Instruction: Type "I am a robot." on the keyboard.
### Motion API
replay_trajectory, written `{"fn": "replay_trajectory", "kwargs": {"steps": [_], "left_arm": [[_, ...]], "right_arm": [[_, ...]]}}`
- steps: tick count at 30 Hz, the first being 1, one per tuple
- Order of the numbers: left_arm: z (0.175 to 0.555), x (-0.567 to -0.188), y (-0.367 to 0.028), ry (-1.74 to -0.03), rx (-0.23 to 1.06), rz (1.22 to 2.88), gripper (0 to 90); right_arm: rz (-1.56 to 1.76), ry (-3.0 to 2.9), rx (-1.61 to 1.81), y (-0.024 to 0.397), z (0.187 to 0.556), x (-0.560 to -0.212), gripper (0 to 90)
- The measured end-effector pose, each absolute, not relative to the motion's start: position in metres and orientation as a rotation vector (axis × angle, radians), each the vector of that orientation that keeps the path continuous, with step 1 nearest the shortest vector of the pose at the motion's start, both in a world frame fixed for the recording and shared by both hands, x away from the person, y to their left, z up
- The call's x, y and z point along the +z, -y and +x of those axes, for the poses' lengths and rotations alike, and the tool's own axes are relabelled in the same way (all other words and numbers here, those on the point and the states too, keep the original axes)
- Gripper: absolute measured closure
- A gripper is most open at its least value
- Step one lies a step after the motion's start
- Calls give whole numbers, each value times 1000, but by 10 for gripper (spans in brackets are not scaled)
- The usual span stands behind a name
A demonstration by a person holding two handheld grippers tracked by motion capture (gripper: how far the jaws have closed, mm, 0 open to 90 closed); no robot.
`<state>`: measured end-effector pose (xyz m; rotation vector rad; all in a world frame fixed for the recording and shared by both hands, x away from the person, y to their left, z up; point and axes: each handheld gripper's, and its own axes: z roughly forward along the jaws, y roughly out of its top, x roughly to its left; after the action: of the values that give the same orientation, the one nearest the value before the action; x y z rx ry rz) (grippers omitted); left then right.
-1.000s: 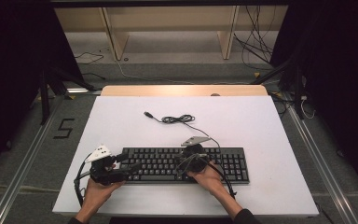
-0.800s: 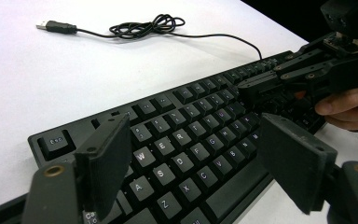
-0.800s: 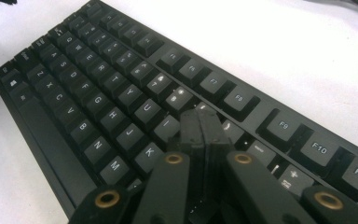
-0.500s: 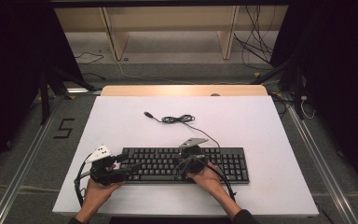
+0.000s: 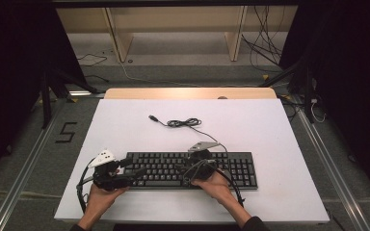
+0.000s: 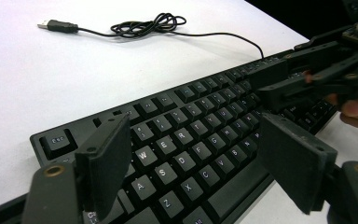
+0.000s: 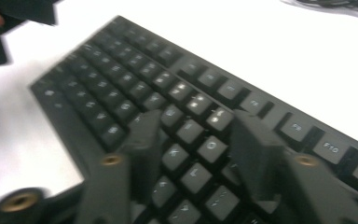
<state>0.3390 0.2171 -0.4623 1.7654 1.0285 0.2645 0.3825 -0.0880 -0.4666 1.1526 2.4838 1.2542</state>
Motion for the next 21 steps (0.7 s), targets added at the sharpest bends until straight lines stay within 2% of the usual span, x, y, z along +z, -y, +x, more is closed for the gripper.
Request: {"fn": "replay_trajectory", "kwargs": {"steps": [1, 6, 21], "left_arm": [[339, -462, -217, -1029, 264, 1765, 257], [340, -462, -218, -1034, 264, 1759, 257], [355, -462, -203, -1028, 211, 1779, 278]], "right_arm": [[1133, -2488, 1278, 89, 379, -463, 441], [1090, -2479, 1324, 88, 371, -457, 354], [1088, -2433, 1401, 106, 354, -450, 231]]}}
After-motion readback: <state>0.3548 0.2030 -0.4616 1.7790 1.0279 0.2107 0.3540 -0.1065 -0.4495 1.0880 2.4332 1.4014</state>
